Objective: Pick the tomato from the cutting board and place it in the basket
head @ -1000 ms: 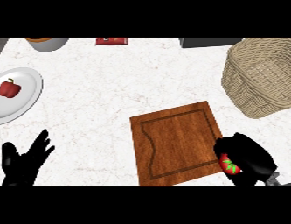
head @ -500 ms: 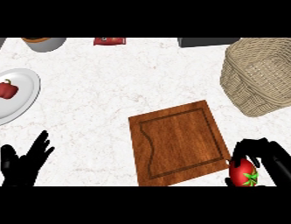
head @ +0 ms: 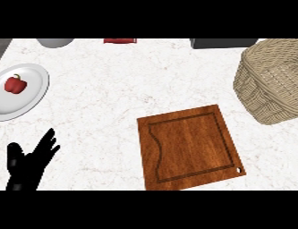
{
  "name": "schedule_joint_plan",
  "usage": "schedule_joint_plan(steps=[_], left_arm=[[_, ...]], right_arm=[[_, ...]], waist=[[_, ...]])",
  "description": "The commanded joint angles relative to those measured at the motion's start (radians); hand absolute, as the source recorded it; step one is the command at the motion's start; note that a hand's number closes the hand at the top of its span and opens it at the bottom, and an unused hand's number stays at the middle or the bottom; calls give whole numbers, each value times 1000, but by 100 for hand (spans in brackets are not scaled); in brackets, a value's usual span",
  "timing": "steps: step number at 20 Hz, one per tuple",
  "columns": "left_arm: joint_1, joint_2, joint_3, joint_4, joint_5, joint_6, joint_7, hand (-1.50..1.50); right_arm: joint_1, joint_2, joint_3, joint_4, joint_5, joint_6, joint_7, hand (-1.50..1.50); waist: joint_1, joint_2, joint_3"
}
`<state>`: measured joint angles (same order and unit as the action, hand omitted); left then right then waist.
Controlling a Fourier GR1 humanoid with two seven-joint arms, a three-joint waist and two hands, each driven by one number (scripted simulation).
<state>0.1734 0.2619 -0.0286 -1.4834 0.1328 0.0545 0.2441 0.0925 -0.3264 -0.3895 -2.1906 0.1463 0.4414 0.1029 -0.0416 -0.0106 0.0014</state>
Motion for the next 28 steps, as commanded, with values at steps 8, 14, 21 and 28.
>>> schedule_joint_plan(steps=[8,14,21,28], left_arm=[[-40,-40,-42,83,-55,12,9,0],[-70,-61,-22,118,-50,7,-1,0],[-53,-49,-25,73,-52,-24,34,0],[-37,-37,0,68,-41,-41,27,0]], right_arm=[[-439,-400,-247,354,-331,40,393,150],[-544,-457,-158,544,-211,26,301,150],[-558,-433,-91,786,-96,18,53,150],[-664,-398,-107,1078,-132,-4,6,150]], waist=[[53,14,-3],[54,15,-2],[52,13,-1],[58,15,-1]])
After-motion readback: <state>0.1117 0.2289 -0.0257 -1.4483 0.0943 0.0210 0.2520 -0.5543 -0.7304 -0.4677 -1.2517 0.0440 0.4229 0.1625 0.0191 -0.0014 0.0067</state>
